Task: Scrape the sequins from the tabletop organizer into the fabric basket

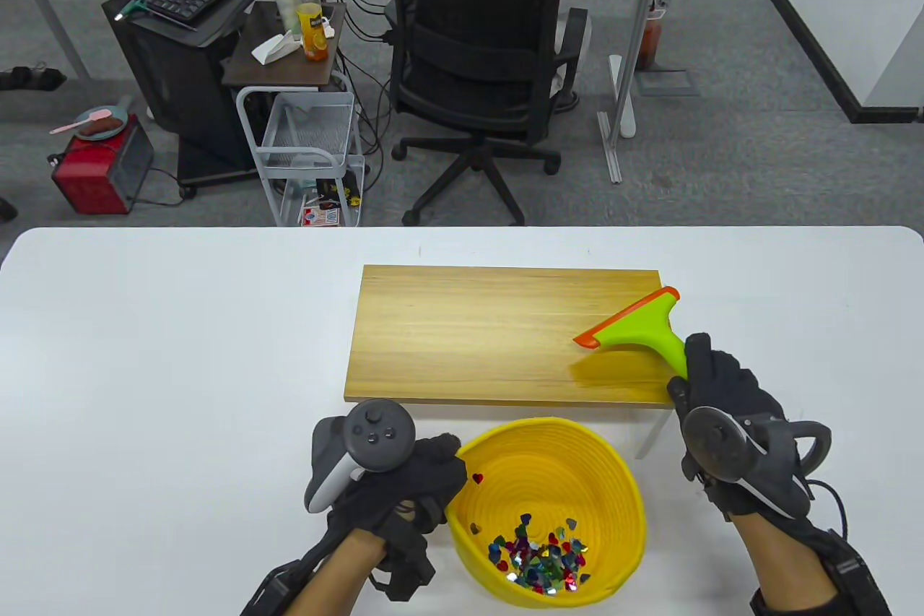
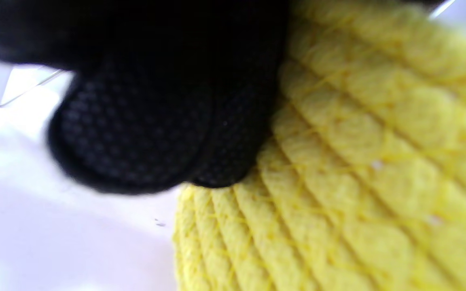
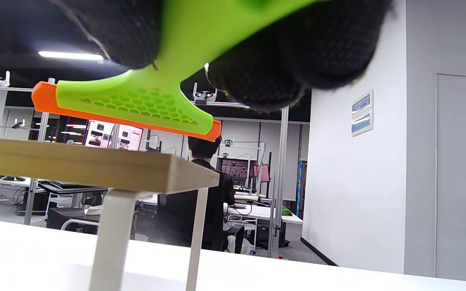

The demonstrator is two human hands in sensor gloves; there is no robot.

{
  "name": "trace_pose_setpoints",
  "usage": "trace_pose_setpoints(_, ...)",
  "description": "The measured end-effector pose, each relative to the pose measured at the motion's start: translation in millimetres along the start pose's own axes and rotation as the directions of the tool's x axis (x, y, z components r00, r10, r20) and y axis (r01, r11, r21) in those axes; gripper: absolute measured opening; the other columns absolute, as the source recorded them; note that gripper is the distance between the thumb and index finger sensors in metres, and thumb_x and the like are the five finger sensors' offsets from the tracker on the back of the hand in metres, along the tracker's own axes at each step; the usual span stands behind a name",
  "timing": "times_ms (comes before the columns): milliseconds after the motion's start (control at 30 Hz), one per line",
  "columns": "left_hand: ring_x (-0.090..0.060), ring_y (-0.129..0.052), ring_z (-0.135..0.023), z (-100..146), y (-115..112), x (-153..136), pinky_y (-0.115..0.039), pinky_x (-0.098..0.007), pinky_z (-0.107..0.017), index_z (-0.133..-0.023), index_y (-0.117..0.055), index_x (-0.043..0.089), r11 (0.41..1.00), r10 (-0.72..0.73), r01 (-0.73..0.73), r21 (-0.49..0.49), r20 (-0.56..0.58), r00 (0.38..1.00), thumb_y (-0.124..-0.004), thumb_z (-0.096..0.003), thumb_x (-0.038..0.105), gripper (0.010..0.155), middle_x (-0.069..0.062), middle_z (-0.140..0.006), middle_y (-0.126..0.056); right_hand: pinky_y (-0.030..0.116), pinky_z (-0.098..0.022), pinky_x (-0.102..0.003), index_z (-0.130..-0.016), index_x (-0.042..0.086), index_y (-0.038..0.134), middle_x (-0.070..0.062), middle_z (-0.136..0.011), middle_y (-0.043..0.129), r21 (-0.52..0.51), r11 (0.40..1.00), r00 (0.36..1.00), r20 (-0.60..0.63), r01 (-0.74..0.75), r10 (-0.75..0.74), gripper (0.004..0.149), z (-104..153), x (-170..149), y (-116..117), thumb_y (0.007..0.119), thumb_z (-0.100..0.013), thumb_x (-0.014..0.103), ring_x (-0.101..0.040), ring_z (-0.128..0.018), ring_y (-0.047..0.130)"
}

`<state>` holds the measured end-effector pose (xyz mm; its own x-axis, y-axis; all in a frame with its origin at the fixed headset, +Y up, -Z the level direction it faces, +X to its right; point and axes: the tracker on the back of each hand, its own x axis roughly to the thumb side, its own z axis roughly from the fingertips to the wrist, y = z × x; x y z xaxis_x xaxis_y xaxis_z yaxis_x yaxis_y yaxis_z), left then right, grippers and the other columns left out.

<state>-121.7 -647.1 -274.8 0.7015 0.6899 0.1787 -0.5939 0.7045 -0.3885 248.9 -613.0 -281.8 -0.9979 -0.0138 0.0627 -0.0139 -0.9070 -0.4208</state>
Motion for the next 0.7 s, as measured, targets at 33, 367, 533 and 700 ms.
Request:
trace_pose_setpoints(33,-0.030,-0.109,-0.014,4.0,6.3,3.5,-0.092,-0.042,-0.009,-0.083,-0.079,0.003,1.000,0.021,-0.021,-0.003,0.023,1.000,-0.076,-0.0513,0.039,0.048,-0.016,-0.037,-0.109,0.085,-0.043,-0.040,-0.109,0.008,0.055,-0.017,-0.095,0.077,-0.001,1.000,1.000,0.000,-0.001,0.001,0.061,0.0,-0.2,-0.9,0.074,-0.059,0.039,-0.034,-0.062,0.095)
trace_pose_setpoints(367,-0.030,-0.109,-0.013,37.9,84.3,10.9,-0.092,-0.042,-0.009,-0.082,-0.078,0.002,0.964,0.142,-0.156,0.213,0.081,0.987,-0.076,-0.0512,0.039,0.049,-0.016,-0.035,-0.109,0.085,-0.043,-0.040,-0.109,0.009,0.056,-0.017,-0.095,0.077,-0.010,1.000,1.000,0.013,-0.015,0.015,0.062,5.7,-1.6,-4.0,0.074,-0.059,0.039,-0.034,-0.062,0.095)
trace_pose_setpoints(533,-0.030,-0.109,-0.015,47.9,118.0,0.2,-0.092,-0.042,-0.010,-0.082,-0.074,-0.002,0.926,0.140,-0.122,0.358,-0.026,0.990,-0.077,-0.0508,0.040,0.053,-0.017,-0.037,-0.108,0.085,-0.043,-0.040,-0.109,0.009,0.056,-0.018,-0.095,0.077,-0.015,1.000,1.000,0.012,-0.014,0.014,0.061,8.4,-4.4,-8.1,0.075,-0.059,0.039,-0.034,-0.062,0.095)
trace_pose_setpoints(700,-0.031,-0.109,-0.015,52.6,135.6,-24.6,-0.093,-0.043,-0.010,-0.084,-0.070,-0.005,0.840,0.212,-0.120,0.529,-0.116,0.970,-0.079,-0.0499,0.039,0.056,-0.019,-0.038,-0.107,0.085,-0.043,-0.040,-0.109,0.009,0.056,-0.017,-0.095,0.077,-0.021,1.000,1.000,0.021,-0.020,0.020,0.062,12.5,-5.2,-12.7,0.075,-0.058,0.039,-0.034,-0.062,0.095)
